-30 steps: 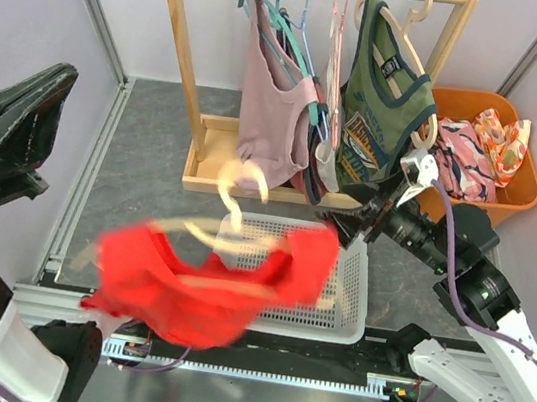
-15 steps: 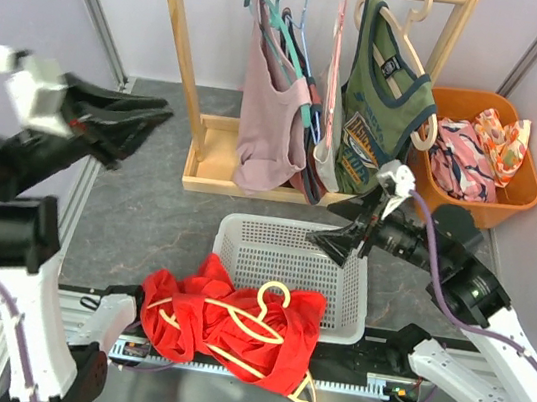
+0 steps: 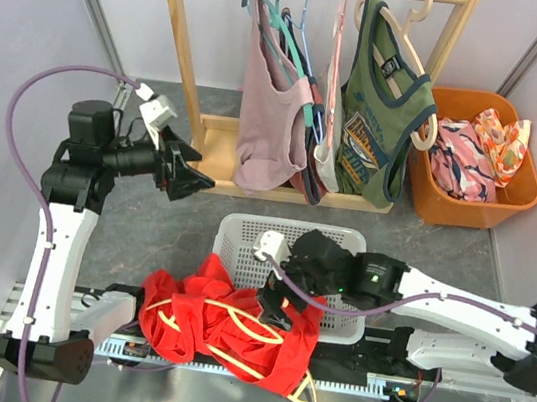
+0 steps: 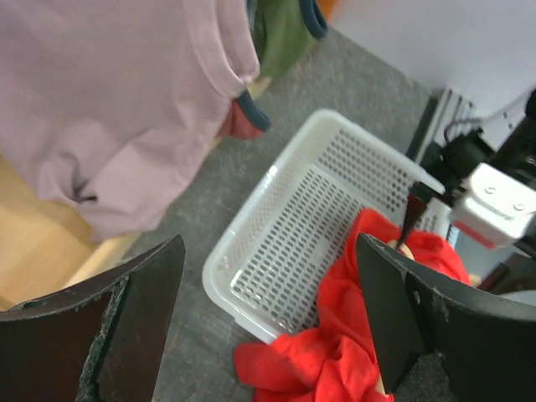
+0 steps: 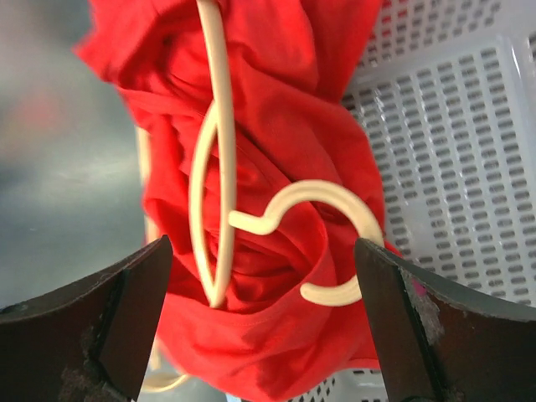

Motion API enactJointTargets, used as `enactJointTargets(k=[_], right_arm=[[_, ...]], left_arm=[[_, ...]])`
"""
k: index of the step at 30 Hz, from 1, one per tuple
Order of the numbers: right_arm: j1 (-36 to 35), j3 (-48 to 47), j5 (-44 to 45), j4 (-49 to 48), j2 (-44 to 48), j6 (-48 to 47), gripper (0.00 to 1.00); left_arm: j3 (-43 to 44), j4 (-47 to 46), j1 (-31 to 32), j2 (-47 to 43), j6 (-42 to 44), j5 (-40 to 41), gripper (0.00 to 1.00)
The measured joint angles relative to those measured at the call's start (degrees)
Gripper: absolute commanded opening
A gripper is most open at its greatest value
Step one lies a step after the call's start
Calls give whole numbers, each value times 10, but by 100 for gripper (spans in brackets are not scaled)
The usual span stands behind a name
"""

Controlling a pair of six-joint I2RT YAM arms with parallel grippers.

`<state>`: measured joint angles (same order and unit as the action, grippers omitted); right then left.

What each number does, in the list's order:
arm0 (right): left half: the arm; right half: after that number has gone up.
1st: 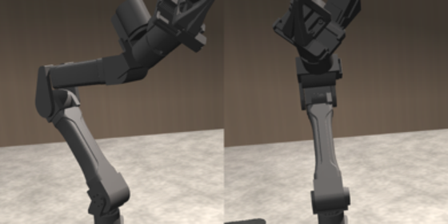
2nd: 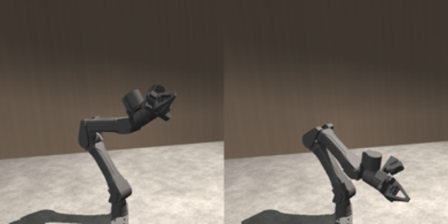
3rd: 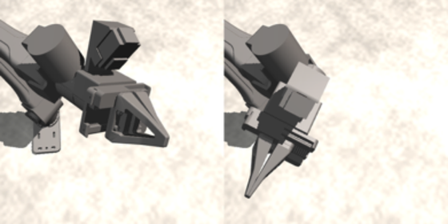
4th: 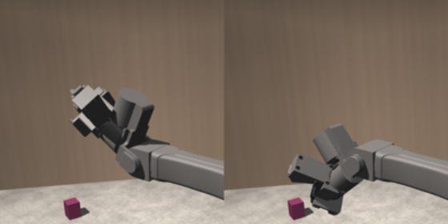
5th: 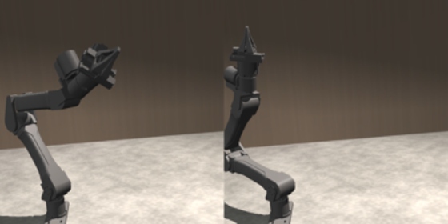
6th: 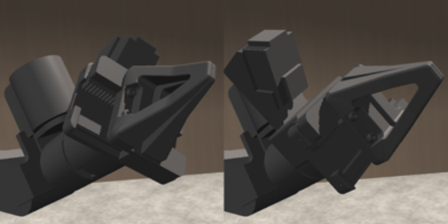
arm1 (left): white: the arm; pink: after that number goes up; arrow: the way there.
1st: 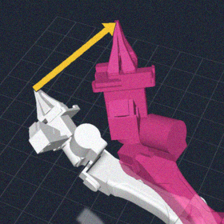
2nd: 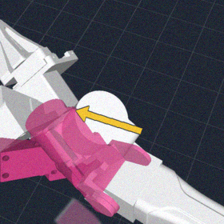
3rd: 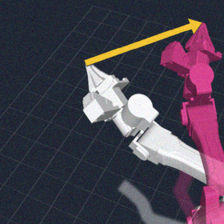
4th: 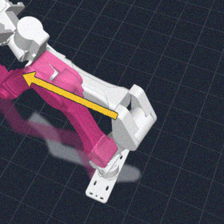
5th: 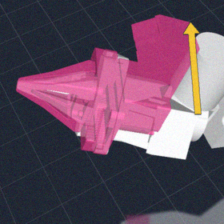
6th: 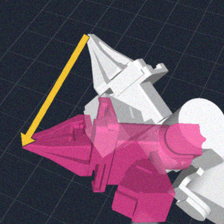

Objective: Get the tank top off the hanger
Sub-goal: Pick up the hanger from the corner of the board.

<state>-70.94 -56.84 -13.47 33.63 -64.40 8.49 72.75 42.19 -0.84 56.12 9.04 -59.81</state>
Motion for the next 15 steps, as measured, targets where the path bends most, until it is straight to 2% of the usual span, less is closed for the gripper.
enactJointTargets(k=[4, 15], right_arm=[[-12, 15, 46, 10, -17, -6, 98], [-7, 16, 179, 7, -3, -30, 98]], left_arm=[[-20, 28, 29, 0, 42, 15, 90], [-21, 56, 39, -1, 82, 30, 87]])
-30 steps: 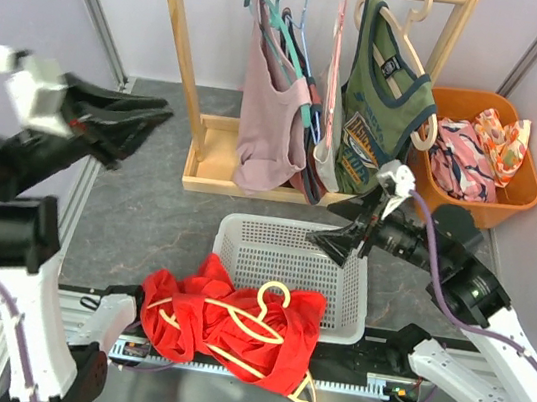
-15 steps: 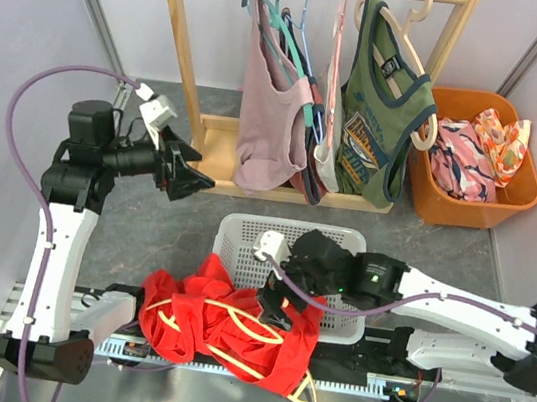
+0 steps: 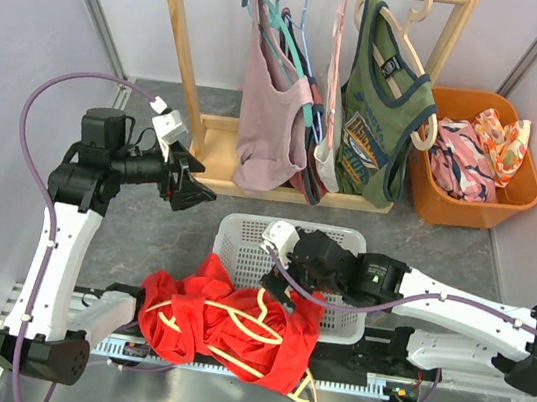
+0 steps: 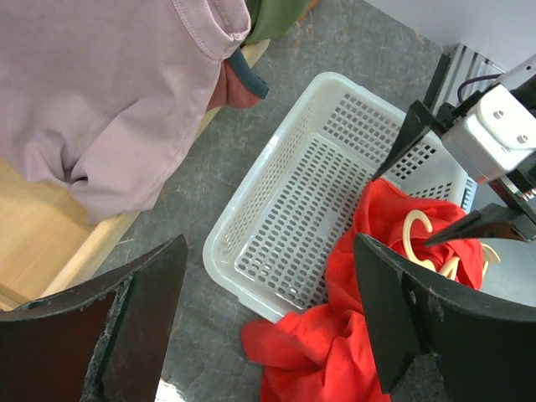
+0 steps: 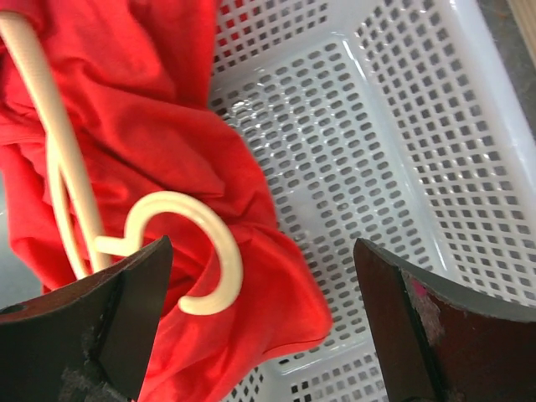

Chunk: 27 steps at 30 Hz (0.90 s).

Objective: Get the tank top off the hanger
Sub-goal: Pick up the hanger from the corner of the board.

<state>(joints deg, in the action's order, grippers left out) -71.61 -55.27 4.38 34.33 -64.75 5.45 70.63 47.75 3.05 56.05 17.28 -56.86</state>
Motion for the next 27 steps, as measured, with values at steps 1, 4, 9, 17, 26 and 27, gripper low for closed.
enactJointTargets(k=[1, 4, 9, 17, 26, 27], right_arm=[[3, 0, 3, 0, 0, -2, 98], [32, 0, -7, -6, -3, -6, 97], [97, 19, -98, -33, -16, -7, 91], [131, 24, -265, -51, -40, 8, 75], [131, 24, -334, -49, -43, 31, 0], [131, 24, -338, -46, -43, 33, 0]], left_arm=[[0, 0, 0, 0, 1, 0, 87], [0, 3, 0, 0, 4, 0, 86], [12, 9, 1, 0, 9, 0, 86], [33, 18, 6, 3, 21, 8, 84], [34, 20, 11, 3, 35, 20, 82], [34, 20, 11, 3, 35, 22, 82]])
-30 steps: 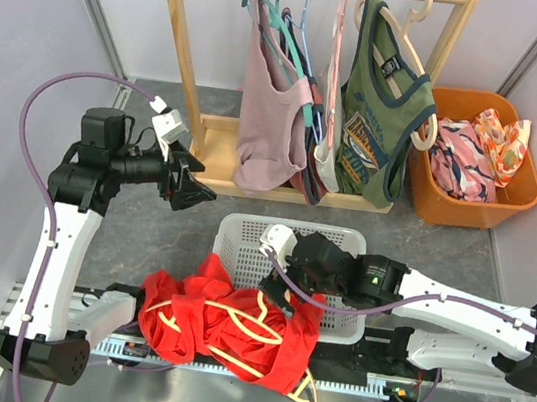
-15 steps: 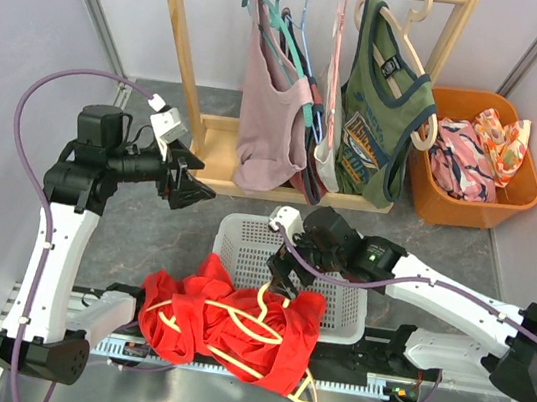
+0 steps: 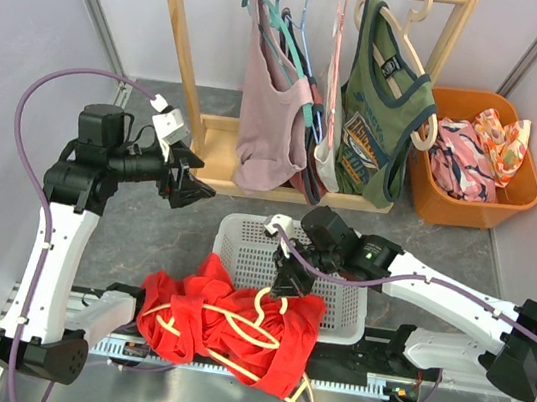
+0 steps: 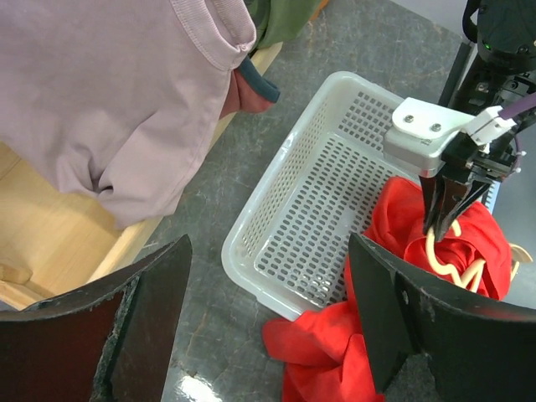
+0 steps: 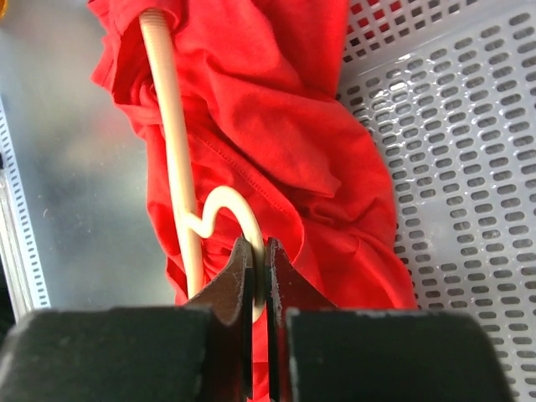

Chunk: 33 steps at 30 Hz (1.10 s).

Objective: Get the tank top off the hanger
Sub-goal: Pick up the hanger from the corner of the board.

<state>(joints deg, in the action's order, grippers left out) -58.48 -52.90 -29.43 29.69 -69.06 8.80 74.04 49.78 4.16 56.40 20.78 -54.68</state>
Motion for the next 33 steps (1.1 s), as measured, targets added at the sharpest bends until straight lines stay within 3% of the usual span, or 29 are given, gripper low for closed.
enactJointTargets(k=[8, 13, 17, 22, 26, 33], right_arm=[[6, -43, 25, 39, 0, 2, 0], [6, -187, 87, 82, 14, -15, 0], [10, -330, 174, 75, 29, -35, 0], [14, -435, 241, 70, 56, -55, 0], [14, -458, 256, 56, 75, -56, 0], [15, -408, 350, 5, 120, -50, 0]], left_arm=[[0, 8, 2, -2, 6, 9, 81], [0, 9, 2, -3, 10, 17, 81], [8, 11, 5, -3, 11, 30, 96], [81, 3, 5, -1, -2, 68, 97], [134, -8, 5, -2, -8, 85, 96], [126, -10, 5, -9, -10, 92, 95]])
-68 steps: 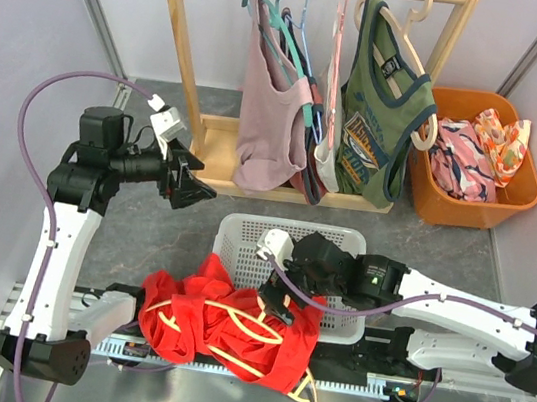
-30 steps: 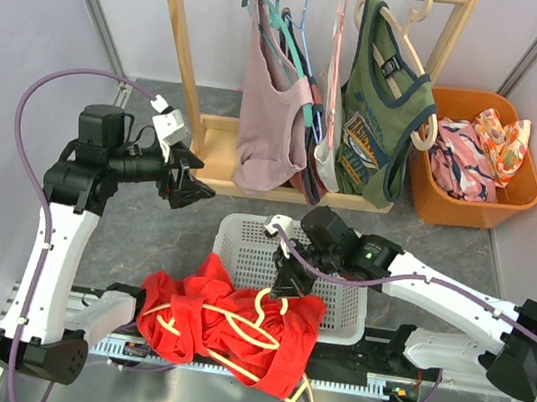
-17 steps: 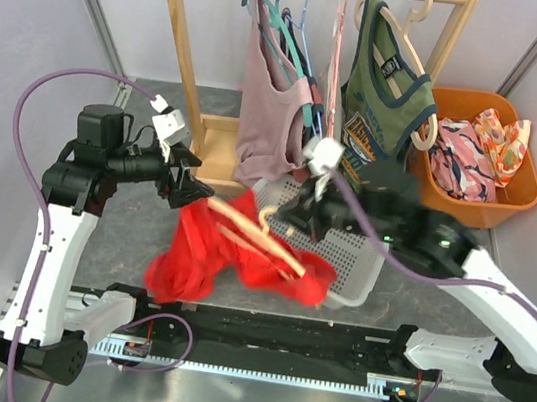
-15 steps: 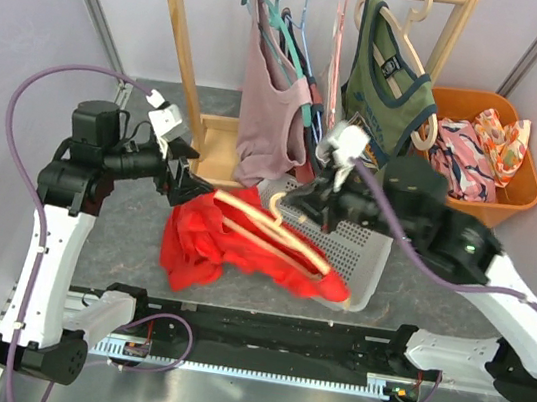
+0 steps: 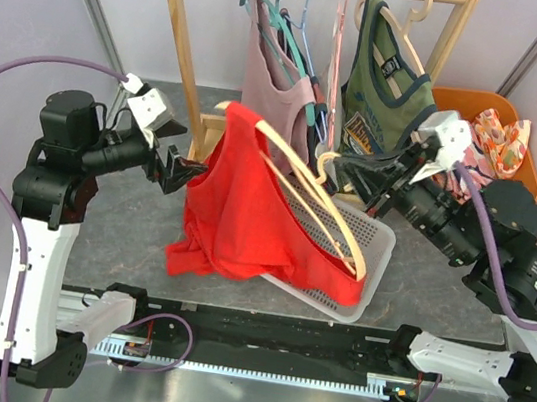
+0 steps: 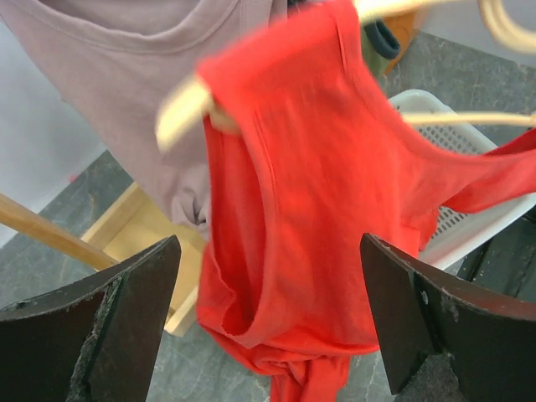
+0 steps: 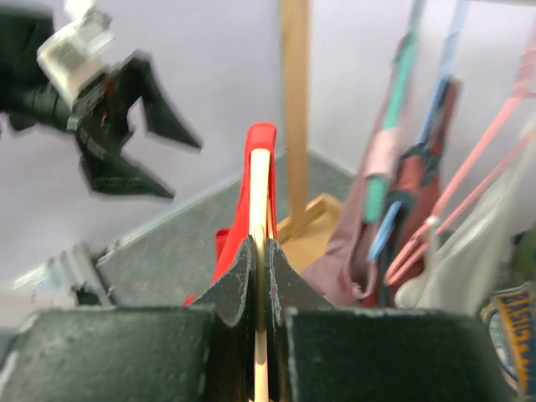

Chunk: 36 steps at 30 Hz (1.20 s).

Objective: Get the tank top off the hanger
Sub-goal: Pick up the hanger from the corner of the board, then remove the tank top from the hanger.

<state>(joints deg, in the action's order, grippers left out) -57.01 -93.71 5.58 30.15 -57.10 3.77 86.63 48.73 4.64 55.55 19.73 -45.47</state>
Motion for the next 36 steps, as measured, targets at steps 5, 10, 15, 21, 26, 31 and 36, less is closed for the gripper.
enactJointTargets(k=[5, 10, 15, 21, 26, 31, 36], right_arm=[[0, 15, 109, -109, 40, -31, 0], [0, -30, 161, -179, 61, -64, 0], [0, -83, 176, -232, 71, -77, 0], [0, -98, 185, -257, 96, -83, 0], [0, -143, 183, -258, 97, -82, 0], [0, -194, 169, -254, 100, -75, 0], [0, -232, 160, -247, 109, -70, 0]], left_arm=[[-24, -2, 0, 0, -8, -2, 95], [-48, -4, 0, -5, -10, -10, 96], [-28, -8, 0, 4, -19, -16, 96], [-1, -21, 0, 8, -28, -23, 95], [0, -26, 0, 6, -37, -29, 95], [0, -26, 0, 2, -45, -29, 94], [0, -27, 7, -9, -58, -28, 93]])
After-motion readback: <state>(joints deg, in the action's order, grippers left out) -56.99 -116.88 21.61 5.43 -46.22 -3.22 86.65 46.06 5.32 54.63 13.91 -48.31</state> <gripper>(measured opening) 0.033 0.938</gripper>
